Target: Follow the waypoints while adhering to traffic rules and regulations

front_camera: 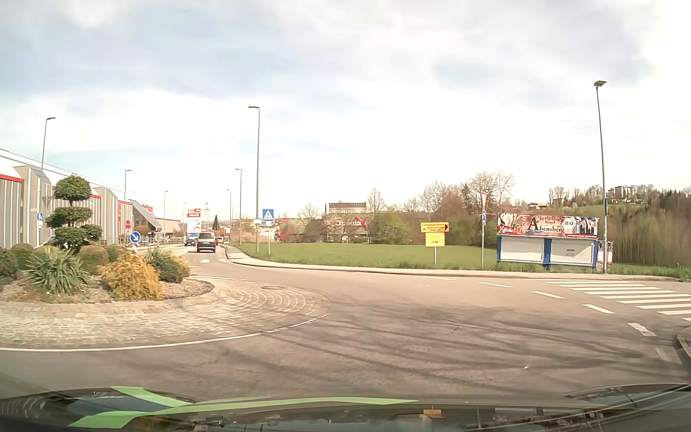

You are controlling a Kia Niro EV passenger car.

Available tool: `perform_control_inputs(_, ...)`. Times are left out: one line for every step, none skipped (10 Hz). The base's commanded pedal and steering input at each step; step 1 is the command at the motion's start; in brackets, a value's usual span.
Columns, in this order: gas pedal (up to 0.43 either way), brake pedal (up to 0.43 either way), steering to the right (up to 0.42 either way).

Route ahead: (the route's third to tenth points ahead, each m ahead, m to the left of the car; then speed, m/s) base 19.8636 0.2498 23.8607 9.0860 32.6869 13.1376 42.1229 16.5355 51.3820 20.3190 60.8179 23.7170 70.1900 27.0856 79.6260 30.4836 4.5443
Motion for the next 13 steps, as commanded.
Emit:
perform_control_inputs(0.11,0.0,0.204)
perform_control_inputs(0.11,0.0,0.181)
perform_control_inputs(0.079,0.0,0.145)
perform_control_inputs(0.079,0.0,0.116)
perform_control_inputs(0.079,0.0,0.095)
perform_control_inputs(0.079,0.0,0.066)
perform_control_inputs(0.079,0.0,0.039)
perform_control_inputs(0.079,0.0,0.006)
perform_control_inputs(0.079,0.0,-0.042)
perform_control_inputs(0.079,0.0,-0.078)
perform_control_inputs(0.079,0.0,-0.114)
perform_control_inputs(0.079,0.0,-0.14)
perform_control_inputs(0.079,0.0,-0.165)
